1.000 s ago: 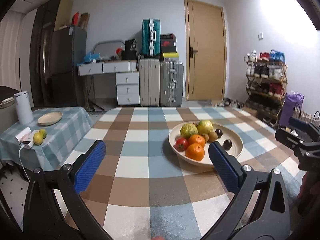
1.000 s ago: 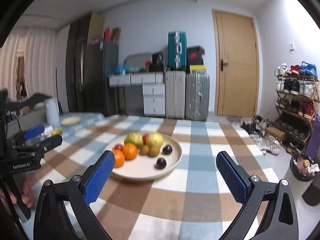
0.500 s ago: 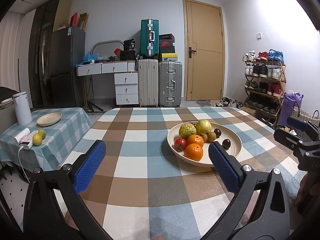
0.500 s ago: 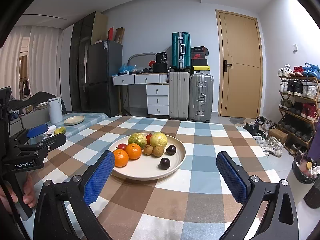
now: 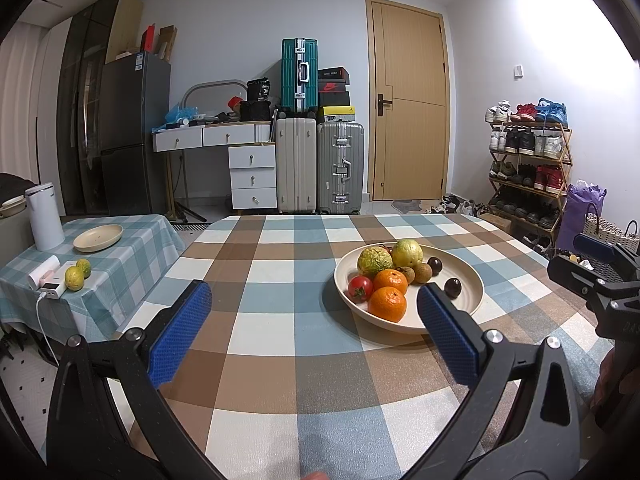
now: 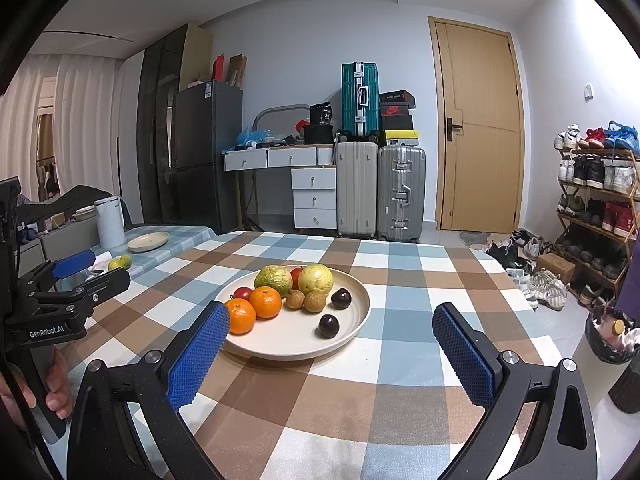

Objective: Organize fruits

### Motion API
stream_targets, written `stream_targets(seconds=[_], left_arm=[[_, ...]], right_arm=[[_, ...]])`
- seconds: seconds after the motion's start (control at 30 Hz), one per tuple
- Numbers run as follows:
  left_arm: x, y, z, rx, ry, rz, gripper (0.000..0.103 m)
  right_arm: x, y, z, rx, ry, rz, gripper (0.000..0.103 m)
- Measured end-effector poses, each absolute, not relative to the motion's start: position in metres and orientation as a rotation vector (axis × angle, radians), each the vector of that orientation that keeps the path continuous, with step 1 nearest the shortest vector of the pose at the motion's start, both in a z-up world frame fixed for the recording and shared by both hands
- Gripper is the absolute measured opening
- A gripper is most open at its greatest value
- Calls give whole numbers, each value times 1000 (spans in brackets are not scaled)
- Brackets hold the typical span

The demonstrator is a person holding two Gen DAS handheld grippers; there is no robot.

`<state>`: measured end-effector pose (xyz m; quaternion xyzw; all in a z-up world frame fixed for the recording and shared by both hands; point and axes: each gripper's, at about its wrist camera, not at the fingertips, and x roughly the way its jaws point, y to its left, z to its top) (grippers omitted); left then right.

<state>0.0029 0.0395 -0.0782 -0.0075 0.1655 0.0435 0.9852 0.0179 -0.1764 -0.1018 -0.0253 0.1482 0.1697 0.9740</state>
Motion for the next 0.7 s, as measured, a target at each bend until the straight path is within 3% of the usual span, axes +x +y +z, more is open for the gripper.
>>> stream_targets(seconds=[0.7], left_arm=[[5,40,-80,-14,340,92,103]], right_arm=[[18,-177,-102,-48,304,337,103]])
